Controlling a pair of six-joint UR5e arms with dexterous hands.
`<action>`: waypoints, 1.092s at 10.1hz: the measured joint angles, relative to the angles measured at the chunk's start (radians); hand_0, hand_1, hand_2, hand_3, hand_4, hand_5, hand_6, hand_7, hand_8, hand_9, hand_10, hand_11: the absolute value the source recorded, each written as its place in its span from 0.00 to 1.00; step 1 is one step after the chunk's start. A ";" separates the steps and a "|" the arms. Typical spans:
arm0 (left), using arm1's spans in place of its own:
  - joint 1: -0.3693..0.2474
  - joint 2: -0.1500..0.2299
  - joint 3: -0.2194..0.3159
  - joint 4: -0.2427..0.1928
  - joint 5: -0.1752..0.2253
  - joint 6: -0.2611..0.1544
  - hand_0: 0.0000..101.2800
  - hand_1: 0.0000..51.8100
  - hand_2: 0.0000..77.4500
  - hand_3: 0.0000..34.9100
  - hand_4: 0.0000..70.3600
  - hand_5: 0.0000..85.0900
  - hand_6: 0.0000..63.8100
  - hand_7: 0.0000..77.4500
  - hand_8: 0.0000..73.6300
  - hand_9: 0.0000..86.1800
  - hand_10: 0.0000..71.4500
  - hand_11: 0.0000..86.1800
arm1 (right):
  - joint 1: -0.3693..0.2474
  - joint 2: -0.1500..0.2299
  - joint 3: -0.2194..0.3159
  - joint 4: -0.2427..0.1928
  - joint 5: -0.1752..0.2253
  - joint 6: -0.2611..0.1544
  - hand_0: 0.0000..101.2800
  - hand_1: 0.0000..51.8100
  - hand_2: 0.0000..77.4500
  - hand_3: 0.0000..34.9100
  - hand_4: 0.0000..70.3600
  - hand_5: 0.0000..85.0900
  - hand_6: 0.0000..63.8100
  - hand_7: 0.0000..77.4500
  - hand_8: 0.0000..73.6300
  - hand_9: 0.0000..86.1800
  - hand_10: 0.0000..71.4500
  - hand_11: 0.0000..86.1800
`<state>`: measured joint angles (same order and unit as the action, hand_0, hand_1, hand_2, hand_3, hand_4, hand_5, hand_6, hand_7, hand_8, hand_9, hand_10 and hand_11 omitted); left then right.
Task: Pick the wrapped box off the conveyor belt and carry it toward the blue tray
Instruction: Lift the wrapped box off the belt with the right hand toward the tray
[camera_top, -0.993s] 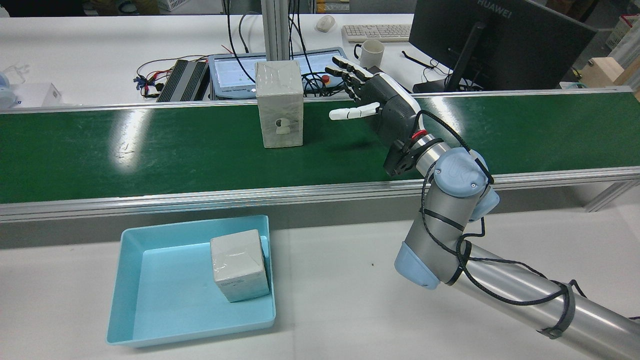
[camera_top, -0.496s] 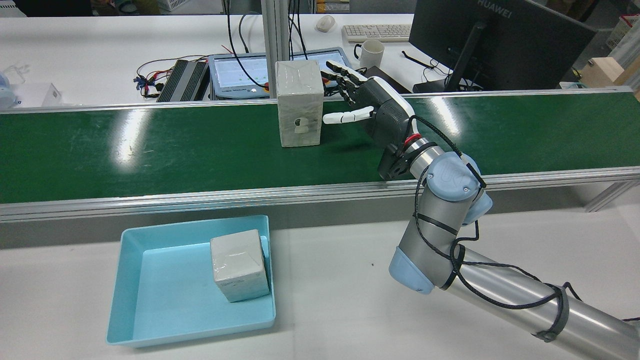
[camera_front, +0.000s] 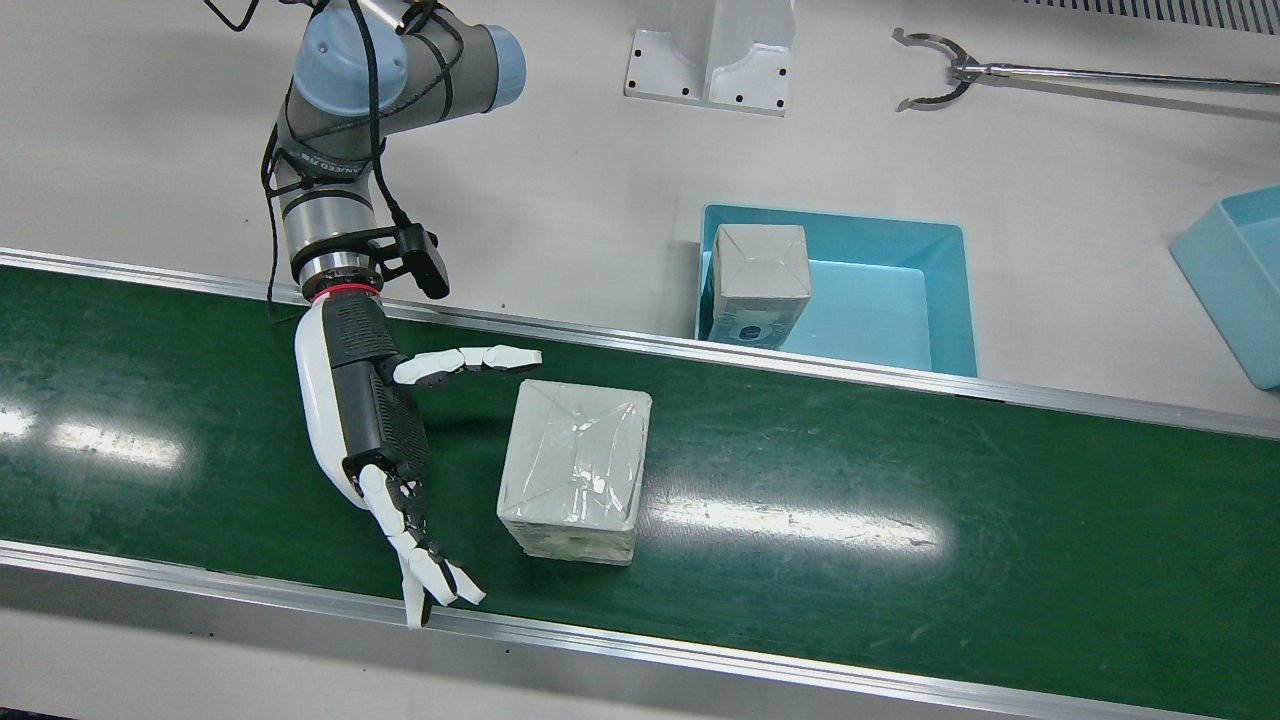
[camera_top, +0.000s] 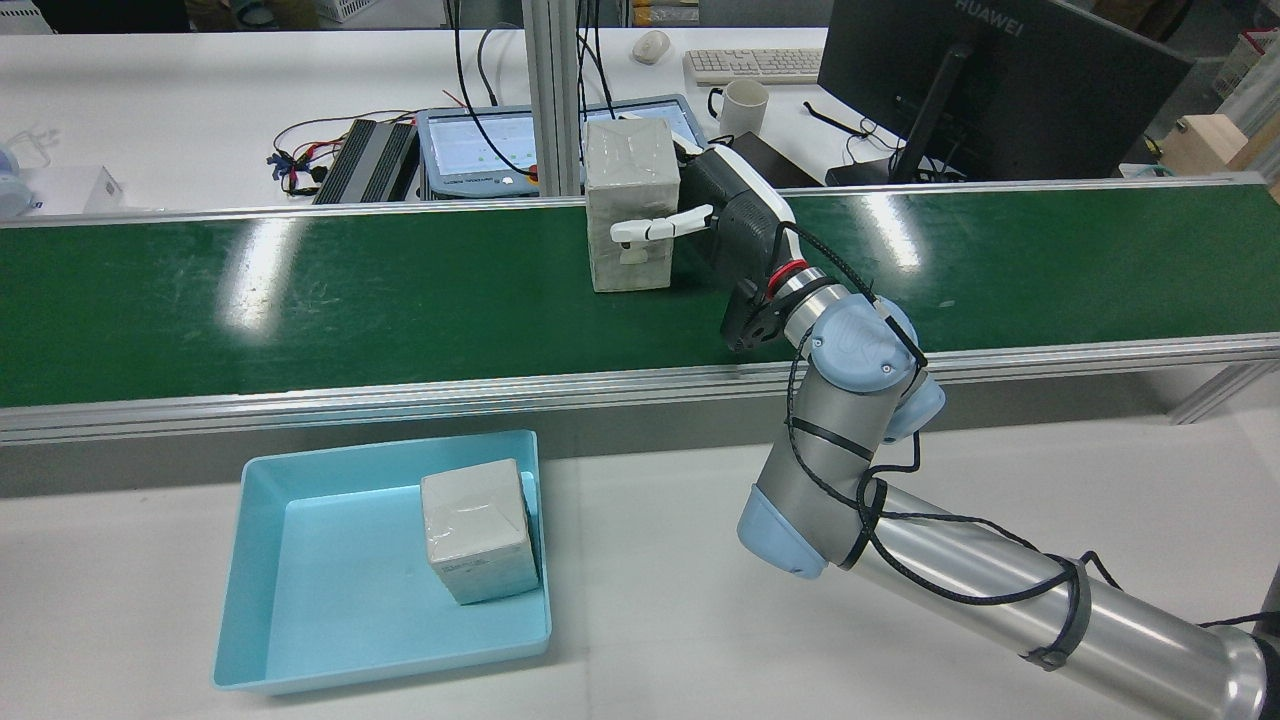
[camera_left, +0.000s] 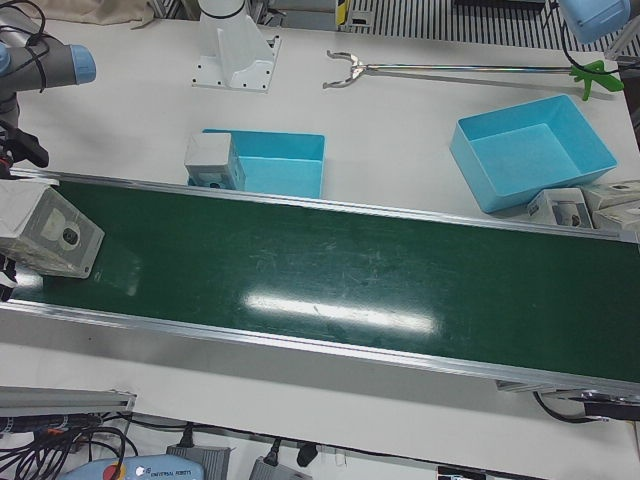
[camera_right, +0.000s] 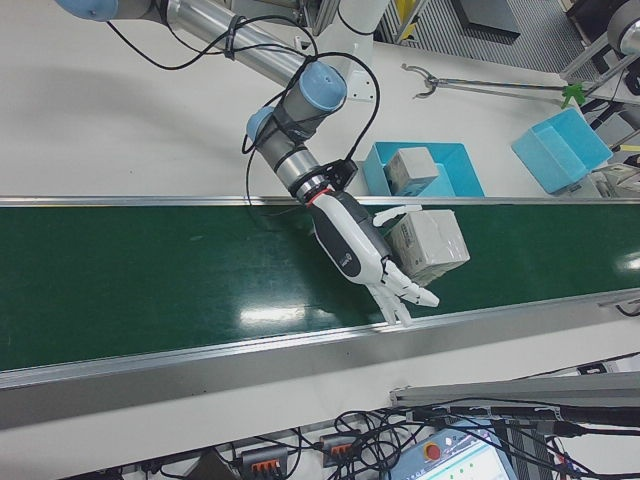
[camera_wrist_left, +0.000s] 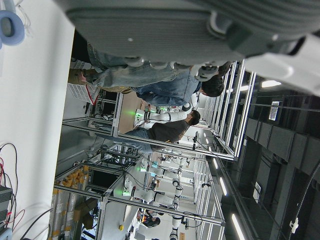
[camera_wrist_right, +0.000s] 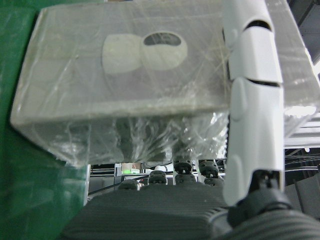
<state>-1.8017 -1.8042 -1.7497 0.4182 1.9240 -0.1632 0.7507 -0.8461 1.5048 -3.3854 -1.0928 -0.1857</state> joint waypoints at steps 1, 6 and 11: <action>0.000 0.000 0.000 0.000 0.000 0.000 0.00 0.00 0.01 0.00 0.01 0.01 0.01 0.01 0.01 0.00 0.01 0.01 | 0.000 0.015 -0.012 -0.002 0.006 -0.007 0.48 0.32 0.18 0.17 0.12 0.13 0.05 0.22 0.01 0.03 0.00 0.01; 0.000 0.000 0.000 0.000 0.000 0.000 0.00 0.00 0.01 0.00 0.01 0.01 0.00 0.01 0.01 0.00 0.01 0.01 | -0.009 0.039 0.016 -0.146 0.039 -0.020 0.55 0.26 0.39 0.00 0.46 0.42 0.44 0.52 0.51 0.44 0.24 0.03; 0.000 0.000 0.000 0.000 0.000 0.000 0.00 0.00 0.01 0.00 0.01 0.01 0.01 0.01 0.01 0.01 0.01 0.01 | -0.037 0.057 0.271 -0.274 0.046 -0.058 0.55 0.07 0.45 0.00 0.58 0.44 0.55 0.57 0.64 0.46 0.55 0.42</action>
<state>-1.8017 -1.8042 -1.7497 0.4182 1.9240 -0.1632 0.7138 -0.7887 1.7760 -3.6597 -1.0467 -0.2441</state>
